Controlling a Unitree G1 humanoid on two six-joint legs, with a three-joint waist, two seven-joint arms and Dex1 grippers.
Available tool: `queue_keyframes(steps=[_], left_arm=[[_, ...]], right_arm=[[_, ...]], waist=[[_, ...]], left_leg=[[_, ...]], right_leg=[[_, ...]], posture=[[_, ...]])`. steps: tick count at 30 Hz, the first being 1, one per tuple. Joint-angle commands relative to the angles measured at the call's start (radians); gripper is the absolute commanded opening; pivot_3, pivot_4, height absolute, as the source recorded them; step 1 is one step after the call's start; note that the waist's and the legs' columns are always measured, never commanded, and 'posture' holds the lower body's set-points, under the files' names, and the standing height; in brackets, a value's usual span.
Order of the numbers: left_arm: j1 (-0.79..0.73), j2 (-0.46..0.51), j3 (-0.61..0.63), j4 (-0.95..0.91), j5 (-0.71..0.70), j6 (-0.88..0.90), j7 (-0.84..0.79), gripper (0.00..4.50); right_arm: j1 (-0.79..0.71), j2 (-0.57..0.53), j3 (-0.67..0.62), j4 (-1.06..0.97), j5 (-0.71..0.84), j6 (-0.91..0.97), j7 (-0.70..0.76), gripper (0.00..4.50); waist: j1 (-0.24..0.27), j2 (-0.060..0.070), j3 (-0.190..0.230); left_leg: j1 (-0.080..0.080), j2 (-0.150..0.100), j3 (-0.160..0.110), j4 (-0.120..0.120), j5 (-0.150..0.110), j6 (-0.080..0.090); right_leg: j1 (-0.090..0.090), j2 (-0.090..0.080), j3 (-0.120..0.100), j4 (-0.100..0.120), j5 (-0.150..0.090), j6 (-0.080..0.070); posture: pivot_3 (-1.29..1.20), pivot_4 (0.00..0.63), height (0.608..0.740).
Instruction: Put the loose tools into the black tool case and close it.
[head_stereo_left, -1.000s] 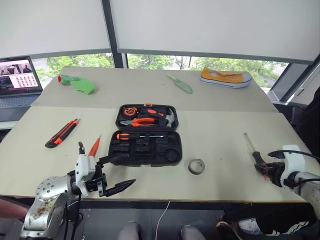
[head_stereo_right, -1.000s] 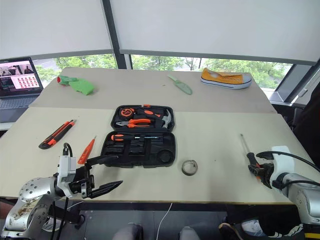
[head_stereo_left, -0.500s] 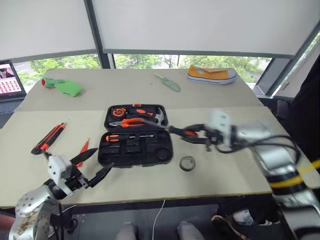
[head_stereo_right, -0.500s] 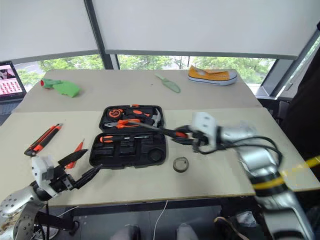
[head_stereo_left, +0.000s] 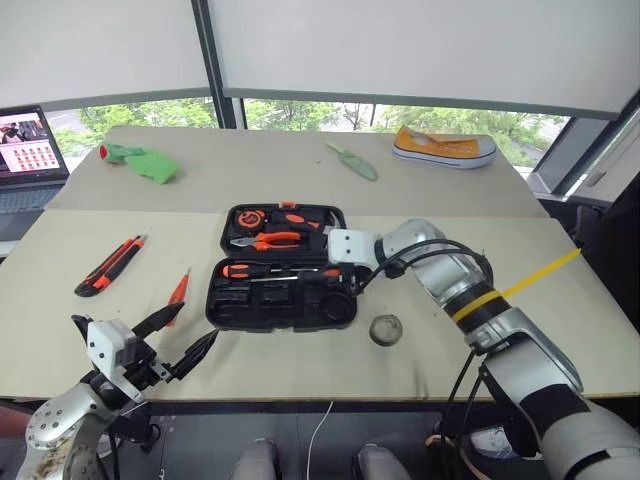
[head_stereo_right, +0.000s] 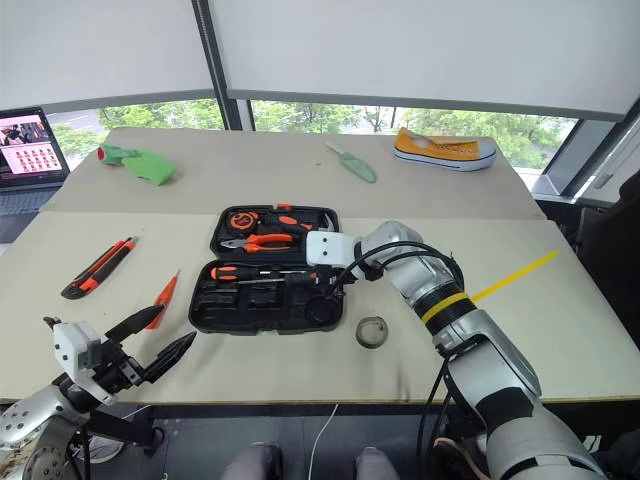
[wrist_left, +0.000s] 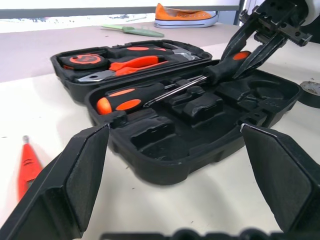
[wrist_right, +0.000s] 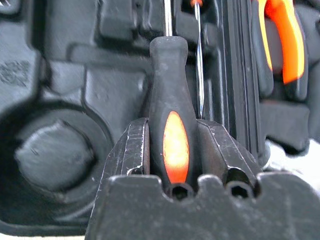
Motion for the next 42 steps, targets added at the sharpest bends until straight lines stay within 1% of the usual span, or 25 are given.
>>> queue_keyframes(steps=[1, 8, 9, 10, 12, 13, 16, 18, 20, 21, 25, 26, 27, 30, 33, 37, 40, 42], left_arm=[[0.004, 0.001, -0.002, -0.038, 0.003, -0.022, 0.002, 4.50], [-0.012, 0.000, -0.018, -0.031, 0.011, -0.026, 0.003, 4.50], [-0.012, 0.000, -0.019, -0.030, 0.011, -0.027, 0.004, 4.50], [-0.013, -0.001, -0.020, -0.030, 0.012, -0.028, 0.004, 4.50], [-0.012, -0.001, -0.022, -0.027, 0.013, -0.031, 0.005, 4.50], [-0.013, -0.001, -0.022, -0.026, 0.013, -0.032, 0.005, 4.50], [-0.014, 0.001, -0.021, -0.020, 0.013, -0.035, 0.005, 4.50], [-0.017, 0.004, -0.018, -0.014, 0.013, -0.036, 0.004, 4.50], [-0.022, 0.006, -0.015, -0.004, 0.015, -0.040, 0.004, 4.50], [-0.025, 0.005, -0.014, 0.001, 0.017, -0.043, 0.005, 4.50], [-0.030, 0.000, -0.017, 0.005, 0.023, -0.050, 0.014, 4.50], [-0.029, -0.002, -0.019, 0.003, 0.024, -0.050, 0.016, 4.50], [-0.027, -0.003, -0.020, 0.001, 0.025, -0.051, 0.018, 4.50], [-0.015, -0.005, -0.016, -0.006, 0.027, -0.054, 0.027, 4.50], [-0.009, -0.004, -0.009, -0.004, 0.030, -0.056, 0.035, 4.50], [-0.013, -0.003, -0.011, -0.002, 0.033, -0.056, 0.040, 4.50], [-0.017, -0.002, -0.013, 0.001, 0.036, -0.058, 0.043, 4.50], [-0.019, -0.002, -0.011, 0.003, 0.039, -0.060, 0.047, 4.50]], right_arm=[[-0.037, -0.007, -0.025, 0.028, -0.024, -0.053, 0.004, 1.02], [-0.041, 0.004, -0.037, 0.066, -0.036, -0.047, 0.017, 1.02], [-0.041, 0.007, -0.042, 0.070, -0.035, -0.082, 0.012, 1.02], [-0.042, 0.013, -0.052, 0.077, -0.031, -0.118, -0.004, 2.02], [-0.051, 0.021, -0.078, 0.084, -0.008, -0.210, -0.016, 2.61], [-0.060, 0.019, -0.098, 0.084, 0.019, -0.246, 0.003, 2.90], [-0.088, 0.009, -0.163, 0.088, 0.103, -0.278, 0.086, 2.90], [-0.091, 0.015, -0.210, 0.084, 0.183, -0.217, 0.158, 2.90], [-0.088, 0.043, -0.249, 0.095, 0.231, -0.150, 0.162, 2.36], [-0.082, 0.066, -0.254, 0.120, 0.231, -0.142, 0.144, 2.14], [-0.064, 0.133, -0.246, 0.221, 0.188, -0.180, 0.082, 0.76], [-0.062, 0.146, -0.243, 0.247, 0.175, -0.190, 0.068, 0.35], [-0.061, 0.157, -0.238, 0.272, 0.163, -0.200, 0.058, 0.06], [-0.058, 0.188, -0.211, 0.354, 0.112, -0.240, 0.029, 0.02], [-0.041, 0.213, -0.183, 0.401, 0.084, -0.275, 0.057, 0.02], [-0.055, 0.240, -0.172, 0.478, 0.041, -0.244, 0.003, 0.02], [-0.079, 0.256, -0.182, 0.518, 0.029, -0.215, -0.042, 0.02], [-0.091, 0.265, -0.187, 0.523, 0.031, -0.204, -0.044, 0.02]], waist=[[0.000, 0.000, 0.000], [0.000, 0.000, 0.000], [0.000, 0.000, 0.000], [0.000, 0.000, 0.000], [-0.001, 0.000, 0.000], [-0.001, 0.000, 0.000], [-0.001, 0.000, 0.000], [-0.001, 0.000, 0.000], [-0.001, 0.000, 0.000], [-0.001, 0.000, 0.000], [-0.005, 0.000, 0.000], [-0.005, 0.000, 0.000], [-0.005, 0.000, 0.000], [-0.005, 0.000, 0.000], [-0.006, 0.000, 0.000], [-0.007, 0.001, 0.000], [-0.013, 0.001, 0.000], [-0.021, 0.001, 0.000]], left_leg=[[0.000, 0.000, 0.000, 0.000, 0.000, 0.000], [0.000, 0.000, 0.000, 0.000, 0.000, 0.000], [0.000, 0.000, 0.000, 0.000, 0.000, 0.000], [0.000, 0.000, 0.000, 0.000, 0.000, 0.000], [0.000, 0.000, 0.000, 0.000, 0.000, -0.001], [0.000, 0.000, 0.000, 0.000, 0.000, -0.001], [0.000, 0.000, 0.000, 0.000, 0.000, -0.001], [0.000, 0.000, 0.000, 0.000, 0.001, -0.001], [0.001, 0.001, 0.000, 0.000, 0.001, -0.001], [0.001, 0.001, 0.000, 0.000, 0.001, -0.001], [0.003, 0.002, 0.000, 0.000, 0.001, -0.001], [0.003, 0.002, 0.000, 0.000, 0.001, -0.001], [0.003, 0.002, 0.000, 0.000, 0.001, -0.001], [0.003, 0.002, 0.001, 0.000, 0.001, -0.002], [0.003, 0.002, 0.001, -0.001, 0.001, -0.002], [0.004, 0.002, 0.001, -0.001, 0.001, -0.002], [0.008, 0.003, 0.001, -0.001, 0.001, -0.002], [0.010, 0.004, 0.002, -0.002, 0.003, -0.005]], right_leg=[[0.000, 0.000, 0.000, 0.000, 0.000, 0.000], [0.000, 0.000, 0.000, 0.000, 0.000, 0.000], [0.000, 0.000, 0.000, 0.000, 0.000, 0.000], [0.000, 0.000, 0.000, 0.000, 0.000, 0.000], [0.000, 0.000, 0.000, 0.000, 0.001, 0.000], [0.000, 0.000, 0.000, 0.000, 0.001, 0.000], [0.000, 0.000, 0.000, 0.000, 0.001, 0.000], [0.000, 0.000, 0.000, 0.000, 0.001, 0.000], [0.000, 0.001, 0.000, 0.000, 0.001, 0.000], [0.001, 0.001, 0.000, 0.000, 0.001, 0.000], [0.002, 0.002, 0.000, 0.000, 0.001, -0.002], [0.002, 0.002, 0.000, 0.000, 0.001, -0.002], [0.002, 0.002, 0.000, 0.001, 0.001, -0.002], [0.002, 0.002, 0.000, 0.000, 0.002, -0.002], [0.002, 0.002, 0.000, 0.000, 0.002, -0.002], [0.002, 0.002, 0.000, 0.001, 0.002, -0.002], [0.005, 0.002, 0.000, 0.001, 0.002, -0.003], [0.005, 0.002, 0.000, 0.002, 0.003, -0.005]], posture=[[0.00, 0.150, 0.740], [0.00, 0.150, 0.740], [0.00, 0.150, 0.740], [0.00, 0.150, 0.740], [0.00, 0.150, 0.740], [0.00, 0.150, 0.740], [0.00, 0.150, 0.740], [0.00, 0.150, 0.740], [0.00, 0.150, 0.740], [0.00, 0.150, 0.740], [0.00, 0.150, 0.740], [0.00, 0.150, 0.740], [0.00, 0.150, 0.740], [0.00, 0.150, 0.740], [0.00, 0.150, 0.740], [0.00, 0.150, 0.740], [0.00, 0.150, 0.740], [0.00, 0.150, 0.740]])
